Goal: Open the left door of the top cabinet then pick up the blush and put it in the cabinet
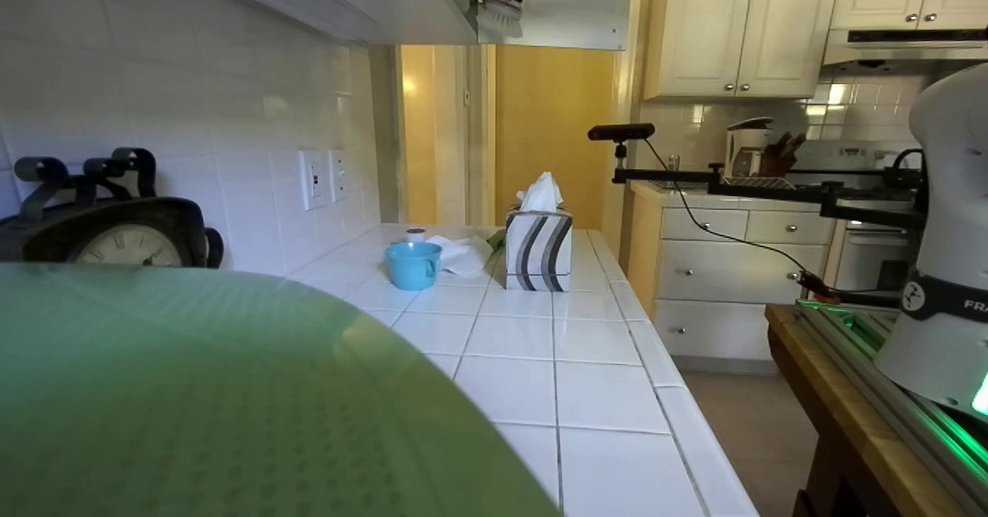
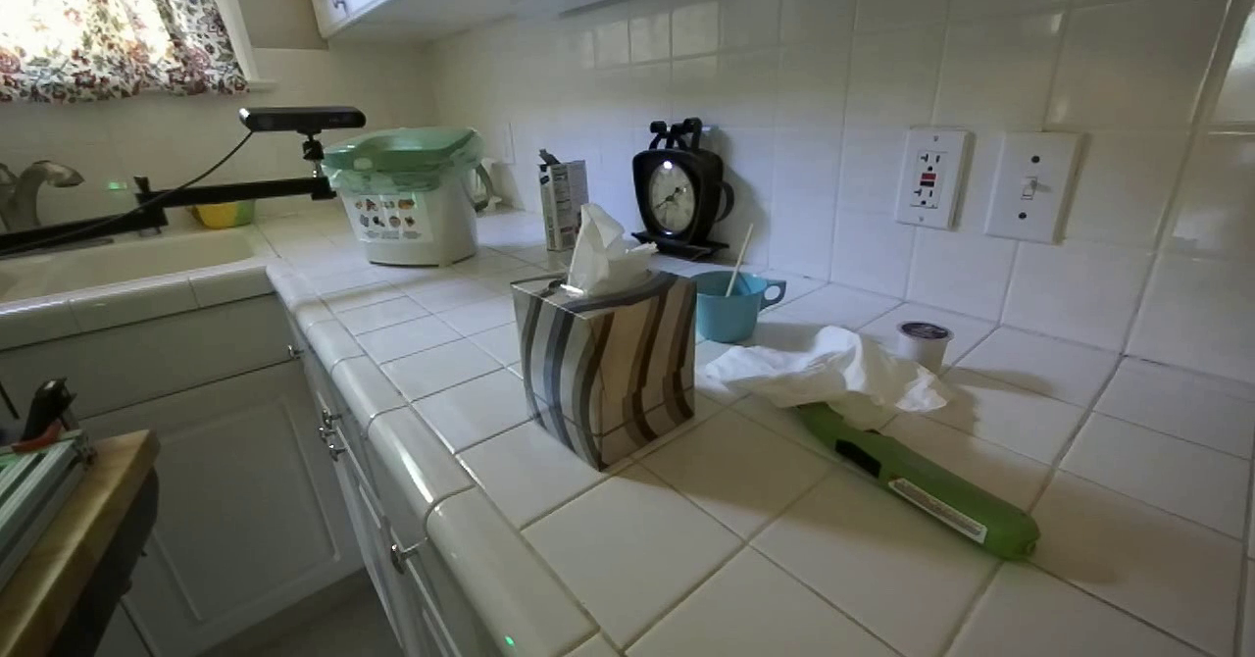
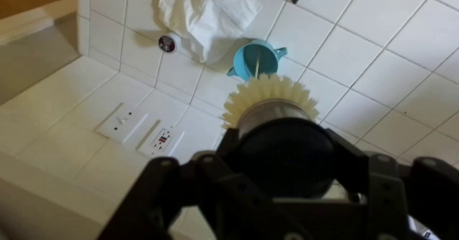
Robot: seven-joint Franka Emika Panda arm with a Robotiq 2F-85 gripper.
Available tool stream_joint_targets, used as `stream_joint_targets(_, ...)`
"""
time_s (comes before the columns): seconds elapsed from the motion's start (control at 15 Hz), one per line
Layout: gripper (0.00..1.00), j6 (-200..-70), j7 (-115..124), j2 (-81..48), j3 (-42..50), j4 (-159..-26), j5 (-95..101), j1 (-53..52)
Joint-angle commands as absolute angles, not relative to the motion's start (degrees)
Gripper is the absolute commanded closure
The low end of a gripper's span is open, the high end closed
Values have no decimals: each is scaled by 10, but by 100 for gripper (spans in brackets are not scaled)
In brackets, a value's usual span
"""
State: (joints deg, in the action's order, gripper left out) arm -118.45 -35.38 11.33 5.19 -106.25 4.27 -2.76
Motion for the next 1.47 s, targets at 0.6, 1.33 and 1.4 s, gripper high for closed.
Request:
stream_joint_targets(0.6,66,-1178,-363,-4,43,-850,35,-4)
stream_joint_targets(1.33,66,-1193,-372,-84,45,-743,17,2)
stream_joint_targets(1.4,66,-1198,-374,-89,45,-740,16,3)
